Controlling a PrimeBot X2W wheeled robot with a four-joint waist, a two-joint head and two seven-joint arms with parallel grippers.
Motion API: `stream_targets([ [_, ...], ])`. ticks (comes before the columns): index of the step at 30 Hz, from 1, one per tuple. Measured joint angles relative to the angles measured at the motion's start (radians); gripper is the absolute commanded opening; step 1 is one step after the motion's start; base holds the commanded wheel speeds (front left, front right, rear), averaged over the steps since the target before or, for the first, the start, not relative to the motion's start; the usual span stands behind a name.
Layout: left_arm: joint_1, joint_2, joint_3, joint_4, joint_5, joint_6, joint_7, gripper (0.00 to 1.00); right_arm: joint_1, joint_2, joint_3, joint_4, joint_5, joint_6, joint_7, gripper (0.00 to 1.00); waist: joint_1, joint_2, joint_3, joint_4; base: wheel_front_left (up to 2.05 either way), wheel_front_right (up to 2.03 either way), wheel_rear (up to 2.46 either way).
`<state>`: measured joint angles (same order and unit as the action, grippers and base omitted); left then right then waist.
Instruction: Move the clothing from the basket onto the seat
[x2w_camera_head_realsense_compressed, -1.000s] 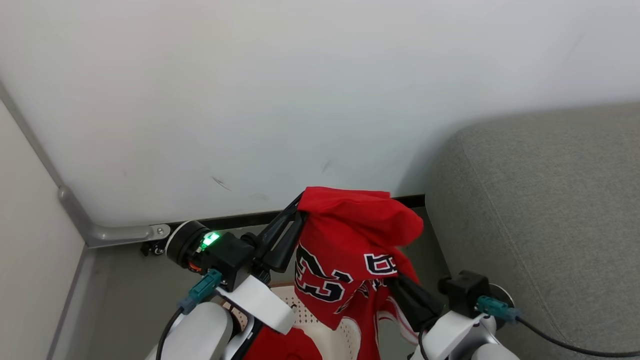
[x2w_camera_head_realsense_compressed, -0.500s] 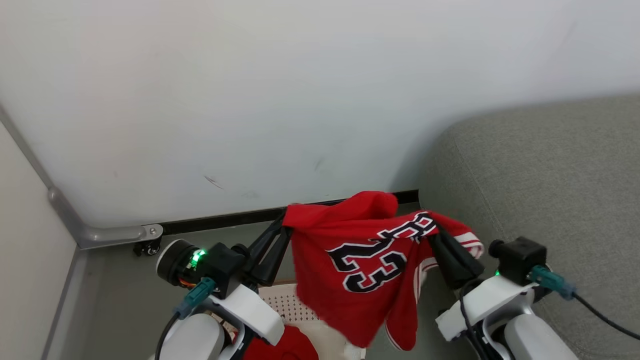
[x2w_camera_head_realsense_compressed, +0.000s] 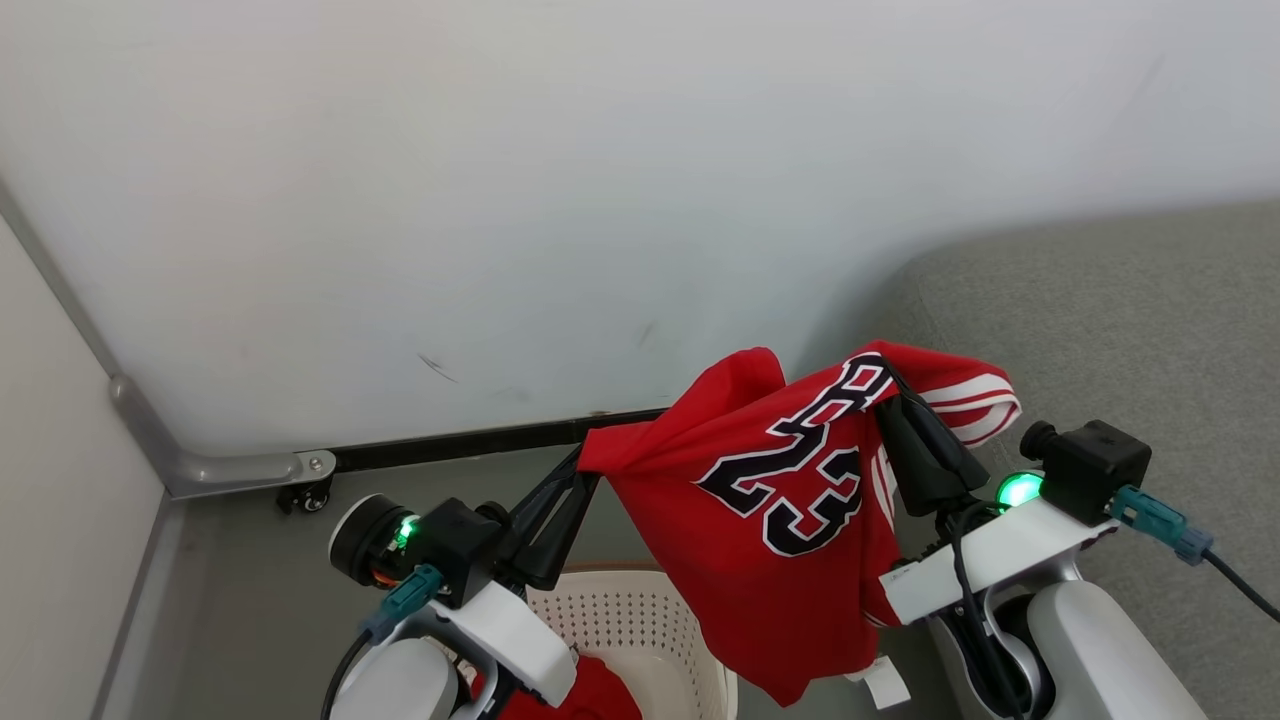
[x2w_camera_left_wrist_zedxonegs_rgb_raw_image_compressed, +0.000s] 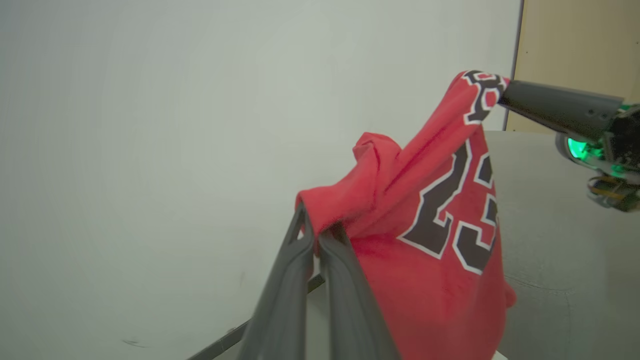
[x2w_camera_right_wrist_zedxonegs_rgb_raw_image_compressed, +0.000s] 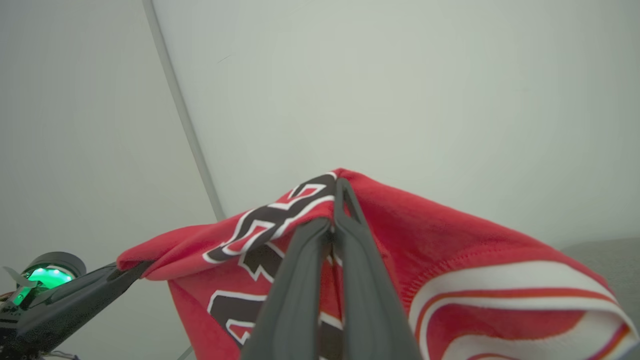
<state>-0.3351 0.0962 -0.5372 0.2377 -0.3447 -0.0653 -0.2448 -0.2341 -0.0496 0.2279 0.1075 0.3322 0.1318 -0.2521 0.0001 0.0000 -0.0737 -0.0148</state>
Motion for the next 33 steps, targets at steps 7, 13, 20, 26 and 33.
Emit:
stream_targets([
  [7, 0.000, -0.003, 0.002, 0.014, -0.002, -0.005, -0.003, 0.00, 0.000, 0.000, 0.004, -0.025, 0.034, 0.000, 0.000, 0.00, 0.0000, 0.0000, -0.005, -0.002, 0.00, 0.00, 0.00],
  [13, 0.007, -0.019, -0.027, 0.025, -0.034, -0.023, -0.003, 0.00, -0.001, 0.002, -0.007, -0.028, 0.122, 0.000, 0.000, 0.00, 0.0000, 0.0000, -0.004, -0.006, 0.00, 0.00, 0.00],
  [20, 0.015, -0.021, -0.059, 0.042, -0.034, -0.036, -0.003, 0.93, -0.027, 0.002, -0.008, -0.032, 0.116, 0.000, 0.001, 0.00, -0.0001, 0.0000, -0.001, -0.003, 0.00, 0.00, 0.00],
  [26, 0.038, -0.008, -0.063, 0.081, -0.042, -0.039, -0.005, 1.00, -0.057, -0.002, -0.039, -0.034, 0.110, -0.001, 0.001, 0.00, -0.0001, 0.0000, 0.001, 0.001, 0.00, 0.00, 0.00],
  [33, 0.081, 0.010, -0.071, 0.123, -0.042, -0.039, -0.004, 1.00, -0.065, -0.003, -0.074, -0.031, 0.075, -0.001, 0.001, 0.00, 0.0000, 0.0000, 0.004, 0.007, 0.00, 0.00, 0.00],
])
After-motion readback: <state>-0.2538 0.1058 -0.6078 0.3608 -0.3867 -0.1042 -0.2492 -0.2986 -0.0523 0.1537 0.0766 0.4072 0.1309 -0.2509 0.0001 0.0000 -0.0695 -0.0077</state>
